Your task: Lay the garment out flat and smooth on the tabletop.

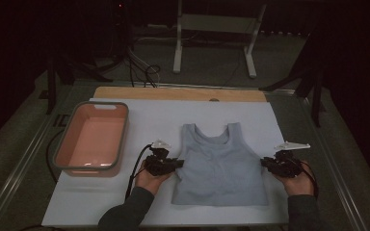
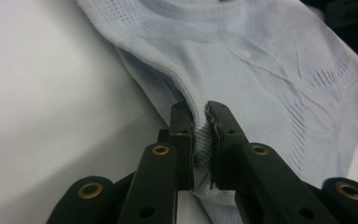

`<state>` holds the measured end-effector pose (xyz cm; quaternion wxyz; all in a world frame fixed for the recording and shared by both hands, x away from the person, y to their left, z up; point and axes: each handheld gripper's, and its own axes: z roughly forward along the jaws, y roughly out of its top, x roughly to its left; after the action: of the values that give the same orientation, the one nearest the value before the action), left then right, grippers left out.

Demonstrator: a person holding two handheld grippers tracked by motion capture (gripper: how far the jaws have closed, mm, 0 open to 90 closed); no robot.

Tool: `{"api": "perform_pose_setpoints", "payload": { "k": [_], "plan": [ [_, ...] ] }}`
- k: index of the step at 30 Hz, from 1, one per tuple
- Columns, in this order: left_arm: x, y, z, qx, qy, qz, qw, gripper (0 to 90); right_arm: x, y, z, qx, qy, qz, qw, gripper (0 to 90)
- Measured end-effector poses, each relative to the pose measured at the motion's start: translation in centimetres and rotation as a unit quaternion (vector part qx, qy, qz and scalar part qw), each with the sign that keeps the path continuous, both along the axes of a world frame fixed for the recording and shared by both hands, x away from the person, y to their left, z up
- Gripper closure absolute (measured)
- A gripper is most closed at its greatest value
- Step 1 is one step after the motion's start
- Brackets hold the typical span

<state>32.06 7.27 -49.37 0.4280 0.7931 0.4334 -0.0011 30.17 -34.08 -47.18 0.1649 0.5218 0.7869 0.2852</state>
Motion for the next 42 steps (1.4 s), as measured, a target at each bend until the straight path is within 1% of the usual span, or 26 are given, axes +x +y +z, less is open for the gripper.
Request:
{"api": "perform_pose_setpoints", "payload": {
  "k": [1, 3, 5, 8, 12, 14, 18, 20, 22, 23, 24, 25, 26, 27, 28, 30, 31, 33, 36, 40, 42],
  "plan": [
    [0.1, 0.3, 0.1, -0.001, 0.000, 0.005, 1.0000, 82.7, 0.0, 0.1, 0.0, 0.003, -0.002, 0.006, 1.0000, 64.6],
    [0.4, 0.7, 0.4, 0.003, -0.004, 0.014, 0.9999, 82.8, 0.2, 0.8, 0.2, 0.013, -0.013, 0.012, 0.9998, 54.2],
    [0.6, 0.9, 0.5, 0.007, -0.008, 0.017, 0.9998, 82.9, 0.3, 1.2, 0.2, 0.015, -0.019, 0.018, 0.9996, 51.2],
    [0.8, 1.2, 0.7, 0.005, -0.010, 0.025, 0.9996, 83.0, 0.5, 1.7, 0.2, 0.015, -0.020, 0.021, 0.9995, 48.1],
    [1.1, 1.6, 0.9, 0.004, -0.011, 0.033, 0.9994, 83.2, 0.7, 2.3, 0.0, 0.016, -0.016, 0.025, 0.9994, 47.1],
    [1.2, 1.8, 1.0, 0.006, -0.015, 0.038, 0.9991, 83.2, 0.9, 2.5, -0.3, 0.016, -0.008, 0.026, 0.9995, 47.4],
    [1.4, 2.5, 1.2, 0.007, -0.018, 0.050, 0.9986, 83.3, 1.3, 2.4, -1.0, 0.028, 0.012, 0.024, 0.9992, 50.1],
    [1.4, 2.7, 1.1, 0.002, -0.015, 0.052, 0.9985, 83.4, 1.3, 2.6, -1.1, 0.030, 0.017, 0.028, 0.9990, 52.3],
    [1.5, 2.8, 1.2, 0.004, -0.016, 0.053, 0.9984, 83.4, 1.5, 3.0, -1.3, 0.029, 0.019, 0.036, 0.9987, 52.9],
    [1.5, 2.8, 1.2, 0.004, -0.016, 0.054, 0.9984, 83.4, 1.6, 3.2, -1.4, 0.030, 0.025, 0.039, 0.9985, 54.4],
    [1.5, 2.9, 1.2, 0.003, -0.017, 0.056, 0.9983, 83.4, 1.7, 3.4, -1.4, 0.029, 0.025, 0.042, 0.9983, 55.9],
    [1.5, 2.9, 1.2, 0.004, -0.017, 0.057, 0.9982, 83.4, 1.8, 3.7, -1.5, 0.029, 0.029, 0.047, 0.9981, 59.3],
    [1.5, 2.9, 1.2, 0.004, -0.017, 0.057, 0.9982, 83.4, 1.8, 3.7, -1.5, 0.029, 0.029, 0.047, 0.9981, 59.3],
    [1.5, 3.1, 1.3, 0.003, -0.018, 0.062, 0.9979, 83.4, 1.9, 4.0, -1.5, 0.027, 0.032, 0.049, 0.9979, 59.8],
    [1.5, 3.3, 1.4, 0.004, -0.019, 0.062, 0.9979, 83.5, 2.1, 4.5, -1.6, 0.020, 0.035, 0.056, 0.9976, 67.2],
    [1.5, 3.4, 1.4, 0.003, -0.021, 0.065, 0.9976, 83.4, 2.2, 4.9, -1.7, 0.016, 0.038, 0.064, 0.9971, 77.7],
    [1.5, 3.4, 1.4, 0.003, -0.021, 0.065, 0.9976, 83.5, 2.2, 4.9, -1.7, 0.016, 0.038, 0.064, 0.9971, 77.7],
    [1.5, 3.7, 1.5, 0.003, -0.022, 0.070, 0.9973, 83.5, 2.3, 5.4, -1.5, 0.010, 0.031, 0.066, 0.9973, 82.1],
    [1.3, 4.0, 1.5, 0.001, -0.022, 0.073, 0.9971, 83.4, 2.5, 5.8, -1.3, 0.001, 0.018, 0.062, 0.9979, 83.4],
    [1.0, 3.8, 1.4, 0.000, -0.025, 0.067, 0.9975, 83.2, 2.8, 6.0, -1.1, -0.020, -0.010, 0.045, 0.9987, 84.1],
    [1.0, 3.6, 1.4, -0.001, -0.025, 0.067, 0.9974, 83.2, 2.7, 5.9, -1.0, -0.023, -0.016, 0.037, 0.9989, 84.1]
  ]
}}
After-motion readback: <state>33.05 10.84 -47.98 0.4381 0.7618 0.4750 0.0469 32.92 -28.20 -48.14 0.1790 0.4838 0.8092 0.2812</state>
